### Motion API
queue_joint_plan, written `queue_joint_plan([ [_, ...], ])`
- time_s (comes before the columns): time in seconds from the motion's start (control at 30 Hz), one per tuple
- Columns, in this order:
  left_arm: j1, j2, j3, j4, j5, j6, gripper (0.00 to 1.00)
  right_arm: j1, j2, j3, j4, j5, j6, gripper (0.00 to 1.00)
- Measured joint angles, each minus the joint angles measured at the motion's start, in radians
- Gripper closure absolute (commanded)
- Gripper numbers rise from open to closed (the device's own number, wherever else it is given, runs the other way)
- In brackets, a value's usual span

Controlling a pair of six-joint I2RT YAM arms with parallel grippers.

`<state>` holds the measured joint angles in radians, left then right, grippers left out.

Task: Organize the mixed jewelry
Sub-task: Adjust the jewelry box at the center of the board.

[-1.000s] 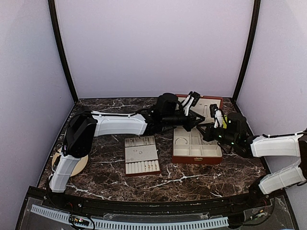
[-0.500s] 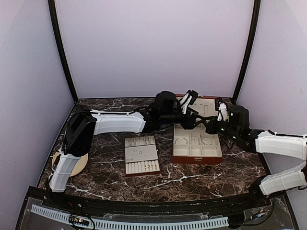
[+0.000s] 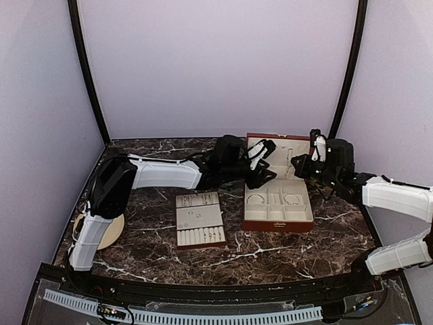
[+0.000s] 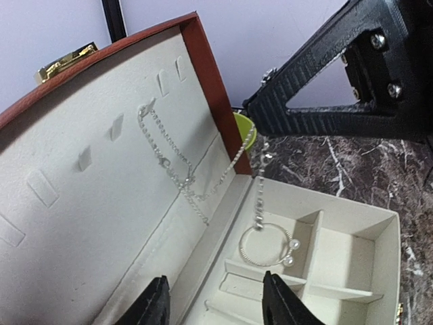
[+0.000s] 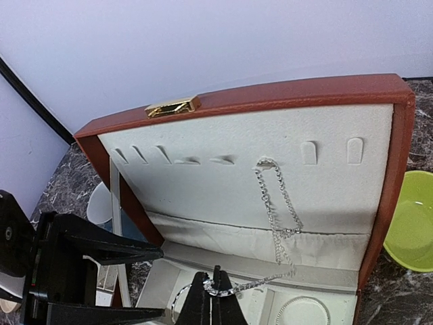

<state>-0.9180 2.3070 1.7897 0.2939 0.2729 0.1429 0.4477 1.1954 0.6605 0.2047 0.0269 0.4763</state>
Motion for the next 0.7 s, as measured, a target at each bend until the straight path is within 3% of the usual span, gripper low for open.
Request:
queue_joint_plan([
  [0.33,0.002,0.048,0.084,-0.069,-0.109,0.200,0.47,-0.004,0.002,0.002,-0.004,-0.012,0.018,1.00],
  [0.7,-0.022,0.053,0.040,-0.089,-0.103,0.175,0.51,-0.004,0.002,0.002,-0.005,-0.012,0.025,1.00],
])
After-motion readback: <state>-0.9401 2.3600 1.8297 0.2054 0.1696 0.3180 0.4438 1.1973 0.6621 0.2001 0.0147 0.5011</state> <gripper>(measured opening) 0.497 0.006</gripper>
